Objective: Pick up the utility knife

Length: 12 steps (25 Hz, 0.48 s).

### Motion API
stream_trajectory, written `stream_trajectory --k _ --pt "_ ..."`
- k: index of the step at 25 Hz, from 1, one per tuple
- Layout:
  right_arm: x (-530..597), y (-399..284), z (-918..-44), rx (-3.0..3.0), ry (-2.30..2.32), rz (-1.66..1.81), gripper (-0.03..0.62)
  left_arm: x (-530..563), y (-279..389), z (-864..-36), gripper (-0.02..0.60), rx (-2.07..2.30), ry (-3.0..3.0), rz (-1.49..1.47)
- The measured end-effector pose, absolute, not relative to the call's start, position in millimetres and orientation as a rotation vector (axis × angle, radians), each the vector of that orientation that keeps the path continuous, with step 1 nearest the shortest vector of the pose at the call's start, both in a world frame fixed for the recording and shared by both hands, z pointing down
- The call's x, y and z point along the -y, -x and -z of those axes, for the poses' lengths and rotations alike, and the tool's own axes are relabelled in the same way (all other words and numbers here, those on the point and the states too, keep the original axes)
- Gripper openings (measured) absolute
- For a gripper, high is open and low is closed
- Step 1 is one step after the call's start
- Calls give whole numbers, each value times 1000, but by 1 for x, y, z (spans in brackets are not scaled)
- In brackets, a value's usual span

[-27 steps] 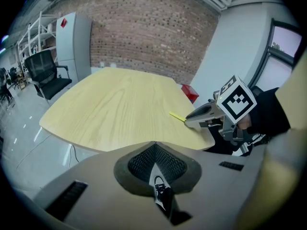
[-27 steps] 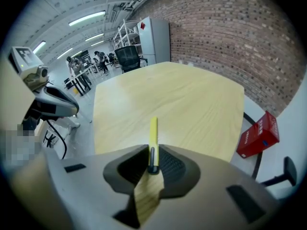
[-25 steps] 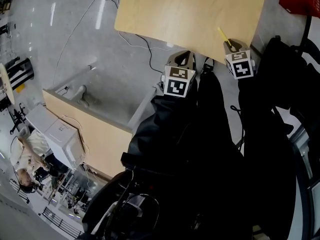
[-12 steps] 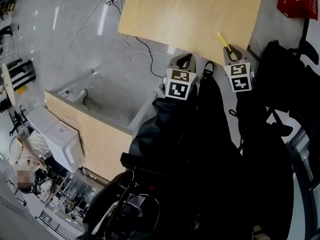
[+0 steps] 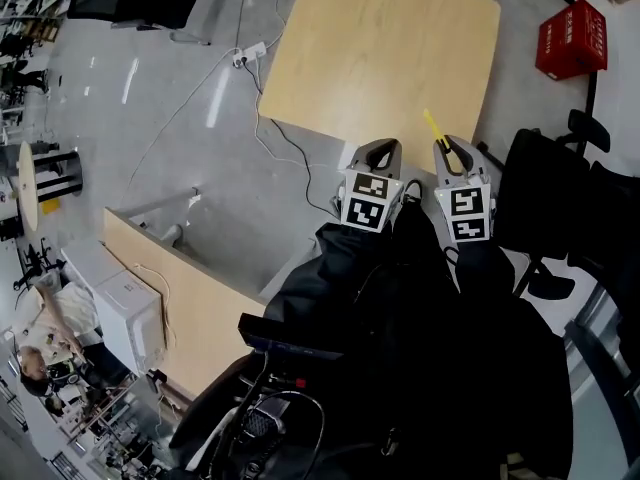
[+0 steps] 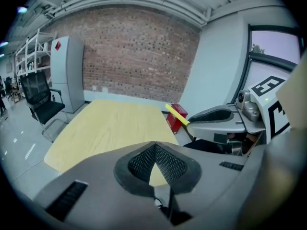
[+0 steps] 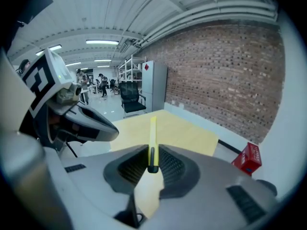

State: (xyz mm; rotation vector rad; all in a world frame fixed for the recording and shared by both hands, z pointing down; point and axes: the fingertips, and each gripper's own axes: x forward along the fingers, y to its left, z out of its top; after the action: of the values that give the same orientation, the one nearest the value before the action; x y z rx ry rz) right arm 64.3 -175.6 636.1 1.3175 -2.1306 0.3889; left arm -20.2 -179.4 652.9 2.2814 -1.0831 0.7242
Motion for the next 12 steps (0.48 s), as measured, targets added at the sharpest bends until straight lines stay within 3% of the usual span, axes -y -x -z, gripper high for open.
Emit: stream_trajectory --k 12 --pt "183 -95 -522 2253 -1564 -243 69 205 -8 -542 0 1185 -2491 -509"
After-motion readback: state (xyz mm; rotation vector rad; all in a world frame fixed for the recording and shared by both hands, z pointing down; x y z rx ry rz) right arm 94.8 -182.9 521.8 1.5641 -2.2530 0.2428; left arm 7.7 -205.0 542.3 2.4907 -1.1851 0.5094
